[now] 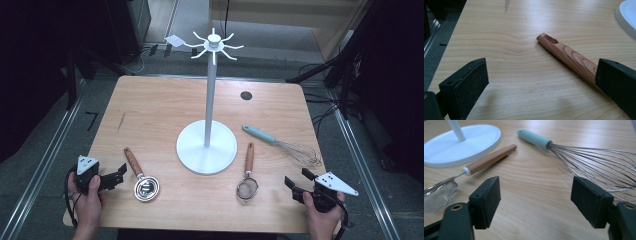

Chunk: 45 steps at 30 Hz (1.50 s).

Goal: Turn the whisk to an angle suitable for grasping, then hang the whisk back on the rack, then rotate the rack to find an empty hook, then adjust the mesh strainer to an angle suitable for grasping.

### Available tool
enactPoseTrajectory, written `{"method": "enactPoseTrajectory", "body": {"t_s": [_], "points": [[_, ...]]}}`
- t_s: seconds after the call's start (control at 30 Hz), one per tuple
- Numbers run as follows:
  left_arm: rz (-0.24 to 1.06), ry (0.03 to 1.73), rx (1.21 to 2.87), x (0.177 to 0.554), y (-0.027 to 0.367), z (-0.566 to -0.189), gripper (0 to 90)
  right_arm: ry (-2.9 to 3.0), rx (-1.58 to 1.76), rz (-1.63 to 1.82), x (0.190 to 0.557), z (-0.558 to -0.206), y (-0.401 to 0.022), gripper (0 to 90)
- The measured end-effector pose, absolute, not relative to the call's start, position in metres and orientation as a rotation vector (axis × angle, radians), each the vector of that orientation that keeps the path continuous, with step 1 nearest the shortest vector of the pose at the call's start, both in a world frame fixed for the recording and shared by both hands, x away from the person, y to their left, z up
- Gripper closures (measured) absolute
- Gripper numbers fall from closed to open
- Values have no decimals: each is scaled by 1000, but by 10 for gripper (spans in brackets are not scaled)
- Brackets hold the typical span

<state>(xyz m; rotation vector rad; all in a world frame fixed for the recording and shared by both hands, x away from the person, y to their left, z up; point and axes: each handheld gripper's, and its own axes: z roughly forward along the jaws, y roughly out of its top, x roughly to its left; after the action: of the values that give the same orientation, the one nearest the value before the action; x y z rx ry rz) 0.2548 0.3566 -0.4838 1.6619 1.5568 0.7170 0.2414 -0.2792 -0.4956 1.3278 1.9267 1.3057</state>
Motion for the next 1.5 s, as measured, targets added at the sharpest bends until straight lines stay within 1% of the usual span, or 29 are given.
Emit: {"method": "enactPoseTrajectory", "body": {"t_s": [0.13,0.2,0.27,0.4,0.5,0.6,0.63,0.7,0.73,0.77,0.9,0.93,1.03,1.17,1.2,1.5], "points": [[715,1556,1663,255,357,-484,0,1918,1264,1274,247,-489,-276,306],[715,1554,1662,255,357,-484,0,1912,1222,1234,253,-484,-274,384],[716,1554,1665,255,356,-484,0,1966,1188,1269,260,-480,-276,421],[717,1551,1671,255,356,-484,0,2103,1128,1162,269,-470,-272,391],[717,1553,1670,255,356,-484,0,2192,1102,1089,277,-463,-266,393],[716,1552,1671,255,356,-484,0,2235,1090,1054,283,-459,-261,367],[716,1551,1671,255,356,-484,0,2269,1075,1021,291,-455,-256,372],[716,1550,1671,255,356,-484,0,2301,1042,969,299,-450,-252,417],[716,1550,1671,255,356,-484,0,2301,1042,969,299,-450,-252,417],[713,1551,1673,255,356,-484,0,2340,1006,922,309,-443,-247,463],[713,1551,1672,255,356,-484,0,2377,963,849,319,-435,-242,460],[715,1549,1672,255,356,-484,0,2408,927,802,328,-431,-238,457],[715,1550,1671,255,356,-484,0,2448,893,752,340,-427,-234,464],[712,1550,1670,255,356,-484,0,2502,873,704,353,-426,-229,473],[711,1550,1672,255,356,-484,0,2537,849,675,362,-425,-226,483],[711,1549,1671,255,356,-484,0,2631,811,546,389,-426,-212,484]]}}
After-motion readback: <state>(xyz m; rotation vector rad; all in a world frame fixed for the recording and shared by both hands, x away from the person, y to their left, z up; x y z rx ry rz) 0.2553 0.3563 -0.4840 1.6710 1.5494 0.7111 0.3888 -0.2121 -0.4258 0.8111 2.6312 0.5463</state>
